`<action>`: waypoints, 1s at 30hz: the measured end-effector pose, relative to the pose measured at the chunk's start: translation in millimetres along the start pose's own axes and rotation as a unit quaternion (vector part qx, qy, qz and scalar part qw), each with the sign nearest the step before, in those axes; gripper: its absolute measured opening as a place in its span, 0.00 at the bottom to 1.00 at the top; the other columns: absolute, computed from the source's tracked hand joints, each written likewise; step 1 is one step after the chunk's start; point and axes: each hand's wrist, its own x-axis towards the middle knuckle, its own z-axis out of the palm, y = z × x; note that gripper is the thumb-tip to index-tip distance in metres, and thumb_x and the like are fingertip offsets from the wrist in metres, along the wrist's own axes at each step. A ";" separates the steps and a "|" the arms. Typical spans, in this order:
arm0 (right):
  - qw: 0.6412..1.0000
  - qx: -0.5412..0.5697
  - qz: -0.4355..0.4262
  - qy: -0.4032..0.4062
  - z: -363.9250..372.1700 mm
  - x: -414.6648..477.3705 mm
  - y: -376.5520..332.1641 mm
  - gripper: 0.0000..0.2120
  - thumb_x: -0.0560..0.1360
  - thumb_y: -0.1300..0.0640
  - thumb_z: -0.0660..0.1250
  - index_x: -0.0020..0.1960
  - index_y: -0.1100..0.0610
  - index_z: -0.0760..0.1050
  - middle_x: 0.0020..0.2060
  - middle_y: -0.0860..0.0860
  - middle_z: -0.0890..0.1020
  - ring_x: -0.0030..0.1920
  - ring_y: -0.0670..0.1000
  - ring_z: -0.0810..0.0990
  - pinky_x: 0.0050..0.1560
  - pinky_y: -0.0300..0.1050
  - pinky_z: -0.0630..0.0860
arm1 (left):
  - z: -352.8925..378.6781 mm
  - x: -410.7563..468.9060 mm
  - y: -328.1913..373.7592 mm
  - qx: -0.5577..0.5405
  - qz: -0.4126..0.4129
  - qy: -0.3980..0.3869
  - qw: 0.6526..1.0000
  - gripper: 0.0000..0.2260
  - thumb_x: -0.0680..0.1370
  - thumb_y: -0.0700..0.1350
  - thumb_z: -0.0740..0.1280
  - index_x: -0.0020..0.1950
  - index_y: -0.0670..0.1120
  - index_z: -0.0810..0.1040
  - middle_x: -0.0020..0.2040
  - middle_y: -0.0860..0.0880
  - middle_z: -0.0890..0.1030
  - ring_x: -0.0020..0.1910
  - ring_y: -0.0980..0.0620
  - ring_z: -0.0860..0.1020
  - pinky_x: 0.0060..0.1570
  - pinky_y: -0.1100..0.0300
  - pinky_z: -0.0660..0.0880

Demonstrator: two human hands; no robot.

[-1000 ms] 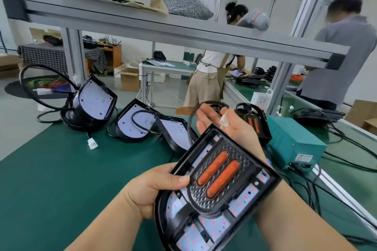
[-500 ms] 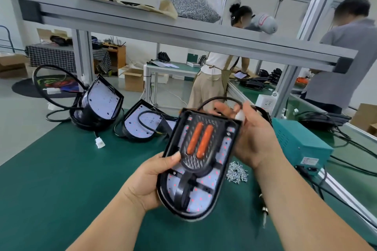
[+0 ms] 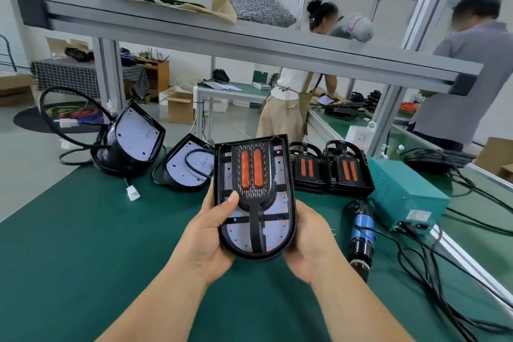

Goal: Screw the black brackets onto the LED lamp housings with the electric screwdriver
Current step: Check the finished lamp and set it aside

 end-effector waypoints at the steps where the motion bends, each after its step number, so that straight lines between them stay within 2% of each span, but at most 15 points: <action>1: 1.000 0.011 0.006 0.005 -0.7 -0.1 2.0 0.18 0.77 0.47 0.61 0.52 0.56 0.86 0.55 0.56 0.85 0.57 0.57 0.84 0.63 0.57 0.76 | -0.1 0.2 -0.2 0.006 0.011 -0.002 1.000 0.24 0.72 0.43 0.67 0.69 0.48 0.75 0.62 0.41 0.82 0.58 0.41 0.82 0.49 0.46 0.82; 3: 1.000 0.021 0.011 -0.003 -3.0 -1.5 3.3 0.29 0.79 0.34 0.52 0.58 0.51 0.84 0.59 0.52 0.84 0.60 0.52 0.82 0.64 0.53 0.74 | 1.3 0.6 -0.9 0.023 0.021 0.006 1.000 0.23 0.72 0.41 0.68 0.67 0.47 0.77 0.60 0.42 0.83 0.56 0.42 0.83 0.47 0.47 0.82; 5: 0.999 -0.025 -0.012 -0.017 -3.6 -4.1 3.6 0.32 0.75 0.29 0.55 0.62 0.51 0.82 0.60 0.51 0.83 0.62 0.51 0.81 0.66 0.52 0.72 | 1.8 1.0 -2.6 0.040 0.026 0.017 0.999 0.22 0.72 0.41 0.69 0.66 0.44 0.77 0.59 0.41 0.83 0.55 0.42 0.84 0.45 0.50 0.82; 7: 0.995 -0.084 -0.043 -0.009 -3.0 -6.4 4.8 0.28 0.73 0.33 0.65 0.60 0.54 0.82 0.57 0.51 0.85 0.60 0.52 0.82 0.67 0.56 0.72 | 0.8 0.5 -1.7 0.051 0.020 0.022 0.998 0.22 0.71 0.40 0.69 0.65 0.42 0.77 0.57 0.39 0.84 0.53 0.42 0.84 0.44 0.50 0.82; 9: 0.993 -0.104 -0.058 0.000 -4.0 -7.8 6.3 0.25 0.70 0.37 0.69 0.57 0.55 0.82 0.54 0.51 0.86 0.58 0.53 0.83 0.68 0.58 0.73 | -1.2 -0.3 3.9 0.047 -0.005 0.025 0.999 0.23 0.69 0.40 0.71 0.64 0.39 0.78 0.56 0.37 0.84 0.52 0.40 0.84 0.43 0.48 0.82; 12: 0.987 -0.146 -0.065 -0.013 -3.1 -10.7 7.6 0.22 0.71 0.38 0.68 0.51 0.55 0.84 0.52 0.56 0.86 0.57 0.57 0.83 0.65 0.62 0.74 | -7.6 0.6 15.7 0.031 -0.038 0.018 0.999 0.20 0.67 0.47 0.72 0.55 0.39 0.85 0.53 0.37 0.84 0.49 0.39 0.85 0.43 0.47 0.82; 14: 0.982 -0.178 -0.064 -0.015 -2.9 -11.3 9.4 0.24 0.71 0.37 0.67 0.49 0.59 0.82 0.51 0.63 0.84 0.50 0.57 0.82 0.63 0.66 0.74 | -12.4 2.4 21.8 0.015 -0.032 0.012 0.999 0.17 0.70 0.52 0.68 0.49 0.42 0.87 0.51 0.38 0.85 0.48 0.41 0.85 0.43 0.48 0.83; 17: 0.980 -0.190 -0.064 -0.014 -2.3 -10.6 12.3 0.26 0.72 0.38 0.66 0.47 0.63 0.80 0.51 0.68 0.81 0.45 0.54 0.78 0.62 0.68 0.73 | -16.6 4.2 25.8 0.003 -0.025 -0.007 1.000 0.17 0.71 0.52 0.66 0.47 0.42 0.87 0.49 0.39 0.86 0.46 0.41 0.85 0.43 0.49 0.83; 21: 0.976 -0.198 -0.095 0.015 -1.2 -8.9 20.6 0.17 0.80 0.47 0.65 0.47 0.61 0.81 0.50 0.64 0.83 0.45 0.51 0.78 0.56 0.56 0.77 | -17.6 4.1 27.1 0.014 -0.018 -0.013 1.000 0.15 0.67 0.47 0.67 0.46 0.40 0.87 0.47 0.38 0.86 0.43 0.41 0.85 0.42 0.48 0.83; 23: 0.974 -0.199 -0.105 0.022 -1.8 -6.7 25.1 0.09 0.82 0.52 0.63 0.54 0.51 0.82 0.50 0.48 0.86 0.50 0.44 0.82 0.56 0.43 0.78 | -17.9 5.3 25.5 0.013 -0.016 -0.003 1.000 0.14 0.69 0.46 0.67 0.46 0.40 0.87 0.47 0.38 0.86 0.43 0.41 0.85 0.42 0.48 0.83; 25: 0.974 -0.195 -0.110 0.018 -0.5 -7.3 26.4 0.16 0.82 0.55 0.63 0.64 0.36 0.72 0.50 0.32 0.83 0.53 0.35 0.81 0.53 0.28 0.75 | -17.3 6.4 24.1 0.013 -0.020 0.018 1.000 0.14 0.70 0.47 0.67 0.47 0.41 0.87 0.47 0.39 0.86 0.42 0.41 0.85 0.41 0.48 0.83; 26: 0.973 -0.206 -0.106 0.019 -0.4 -7.6 28.0 0.18 0.82 0.55 0.63 0.64 0.33 0.70 0.51 0.30 0.82 0.53 0.33 0.80 0.55 0.28 0.74 | -16.7 7.0 23.8 0.016 -0.024 0.033 0.999 0.14 0.70 0.47 0.68 0.48 0.41 0.87 0.48 0.39 0.86 0.43 0.41 0.85 0.42 0.47 0.83; 27: 0.971 -0.216 -0.103 0.024 -0.2 -7.2 29.9 0.16 0.82 0.55 0.62 0.63 0.34 0.72 0.52 0.31 0.83 0.55 0.35 0.80 0.60 0.34 0.74 | -15.4 6.9 23.9 0.022 -0.028 0.050 0.998 0.16 0.69 0.48 0.69 0.50 0.40 0.87 0.50 0.38 0.85 0.44 0.41 0.85 0.45 0.46 0.83; 29: 0.971 -0.216 -0.095 0.032 1.7 -9.0 32.8 0.11 0.83 0.55 0.61 0.58 0.42 0.79 0.52 0.39 0.85 0.56 0.43 0.82 0.66 0.46 0.74 | -10.6 6.3 24.4 0.034 -0.032 0.073 0.996 0.21 0.69 0.49 0.69 0.58 0.39 0.83 0.54 0.37 0.84 0.46 0.40 0.84 0.50 0.44 0.81; 30: 0.973 -0.209 -0.092 0.039 2.9 -9.3 34.0 0.11 0.83 0.55 0.61 0.56 0.44 0.80 0.51 0.41 0.86 0.55 0.45 0.82 0.65 0.48 0.75 | -8.3 6.4 24.1 0.037 -0.027 0.078 0.996 0.23 0.69 0.49 0.70 0.61 0.39 0.82 0.55 0.38 0.84 0.47 0.40 0.84 0.51 0.43 0.81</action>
